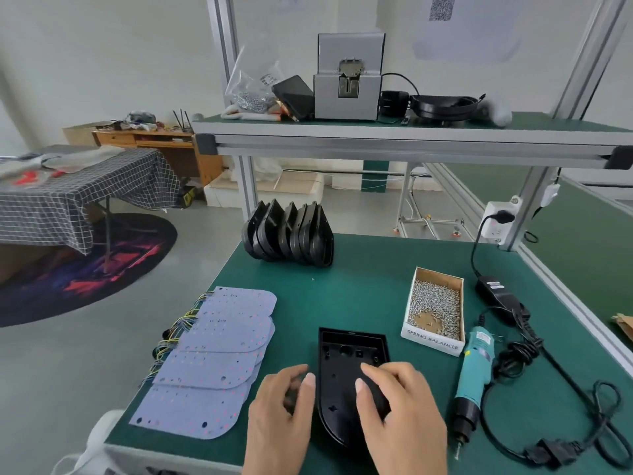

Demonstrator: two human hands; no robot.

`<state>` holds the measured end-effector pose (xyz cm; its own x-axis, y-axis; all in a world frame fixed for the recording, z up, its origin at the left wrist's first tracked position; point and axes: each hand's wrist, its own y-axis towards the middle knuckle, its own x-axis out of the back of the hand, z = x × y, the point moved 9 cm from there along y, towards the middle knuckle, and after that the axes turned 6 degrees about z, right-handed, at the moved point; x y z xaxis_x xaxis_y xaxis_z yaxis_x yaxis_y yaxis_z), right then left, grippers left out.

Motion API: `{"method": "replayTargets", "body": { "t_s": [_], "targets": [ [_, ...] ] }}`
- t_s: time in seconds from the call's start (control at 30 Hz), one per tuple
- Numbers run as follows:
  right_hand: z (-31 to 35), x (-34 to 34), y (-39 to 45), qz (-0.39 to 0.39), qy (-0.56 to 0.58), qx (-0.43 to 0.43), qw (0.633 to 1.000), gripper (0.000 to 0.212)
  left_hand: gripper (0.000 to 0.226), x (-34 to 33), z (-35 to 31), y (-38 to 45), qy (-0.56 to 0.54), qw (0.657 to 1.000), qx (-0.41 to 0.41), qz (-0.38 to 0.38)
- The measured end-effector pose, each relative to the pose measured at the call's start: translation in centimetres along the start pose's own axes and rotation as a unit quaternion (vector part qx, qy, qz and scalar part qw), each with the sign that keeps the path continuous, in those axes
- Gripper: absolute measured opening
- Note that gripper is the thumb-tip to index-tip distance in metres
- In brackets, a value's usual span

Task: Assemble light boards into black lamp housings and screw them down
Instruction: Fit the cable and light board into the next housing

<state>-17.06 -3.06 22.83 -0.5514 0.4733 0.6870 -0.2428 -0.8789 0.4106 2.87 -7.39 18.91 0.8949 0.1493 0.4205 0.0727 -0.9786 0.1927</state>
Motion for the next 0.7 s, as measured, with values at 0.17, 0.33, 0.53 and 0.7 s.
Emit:
{"method": "replayTargets", "body": {
  "t_s": [0.17,0.33,0.53,0.7],
  "targets": [
    [5.3,-6.2,5.1,0.156,0.052,0.07,0.984,0.021,0.011,4.1,-1.7,-1.6,0.096,0.978,-0.148,-0.114],
    [10.0,-14.0,9.6,0.291,-0.004,0.115,0.95,0.026,0.019,7.5,0.7,-1.8,0.276,0.946,-0.105,-0.132],
    [13.0,-21.7,11.9,0.411,-0.091,0.175,0.89,0.065,0.048,9.1,4.6,-0.4,0.351,0.934,-0.028,-0.054],
    [12.8,-26.0,11.7,0.45,-0.181,0.201,0.851,0.094,0.054,8.7,5.5,0.5,0.393,0.918,-0.028,-0.037]
  ]
}}
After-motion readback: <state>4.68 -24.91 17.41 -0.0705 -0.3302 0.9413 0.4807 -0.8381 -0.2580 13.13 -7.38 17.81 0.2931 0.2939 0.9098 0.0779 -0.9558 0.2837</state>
